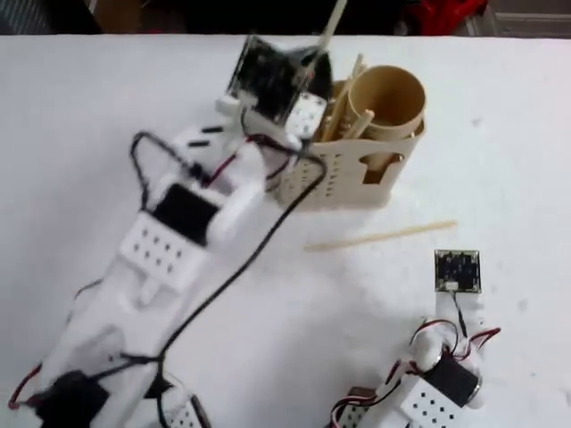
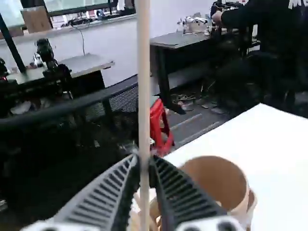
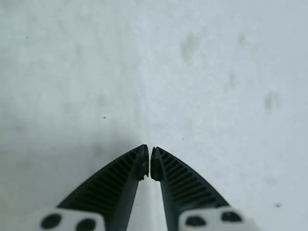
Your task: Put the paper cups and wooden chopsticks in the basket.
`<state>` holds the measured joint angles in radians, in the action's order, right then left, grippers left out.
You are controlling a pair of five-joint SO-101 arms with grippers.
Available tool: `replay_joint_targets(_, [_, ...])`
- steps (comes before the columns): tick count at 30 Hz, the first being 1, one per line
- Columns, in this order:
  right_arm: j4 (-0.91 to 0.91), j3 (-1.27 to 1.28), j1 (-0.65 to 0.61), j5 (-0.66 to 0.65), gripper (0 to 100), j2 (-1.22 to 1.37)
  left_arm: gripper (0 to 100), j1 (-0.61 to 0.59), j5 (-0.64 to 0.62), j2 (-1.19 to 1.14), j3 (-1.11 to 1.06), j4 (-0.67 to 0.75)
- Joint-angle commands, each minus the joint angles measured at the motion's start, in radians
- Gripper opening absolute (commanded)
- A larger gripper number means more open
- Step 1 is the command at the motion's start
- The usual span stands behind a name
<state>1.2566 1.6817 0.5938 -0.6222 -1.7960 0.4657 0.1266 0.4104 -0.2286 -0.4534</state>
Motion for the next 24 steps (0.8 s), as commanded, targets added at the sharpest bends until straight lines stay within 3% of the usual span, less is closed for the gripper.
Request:
replay_joint_targets(1, [-0.01, 0.009, 0.008, 0.0, 2.4, -0.001, 7, -0.021, -0.117, -0.096, 0.129, 0.035])
replay_joint_targets(12, [-0.01, 0.009, 0.008, 0.0, 2.4, -0.001, 8, -0.128, -0.132, -0.148, 0.161, -0.057])
replay_joint_targets(20, [-0.01, 0.009, 0.008, 0.0, 2.4, -0.001, 8, -0.414, -0.132, -0.087, -0.02, -0.47])
replay_joint_targets(22, [-0.01, 0.009, 0.008, 0.0, 2.4, -0.001, 8, -0.469, -0.13, -0.087, -0.14, -0.463])
replay_joint_targets(24, [-0.01, 0.009, 0.008, 0.0, 2.4, -0.001, 8, -0.501, -0.13, -0.087, -0.27, -0.362])
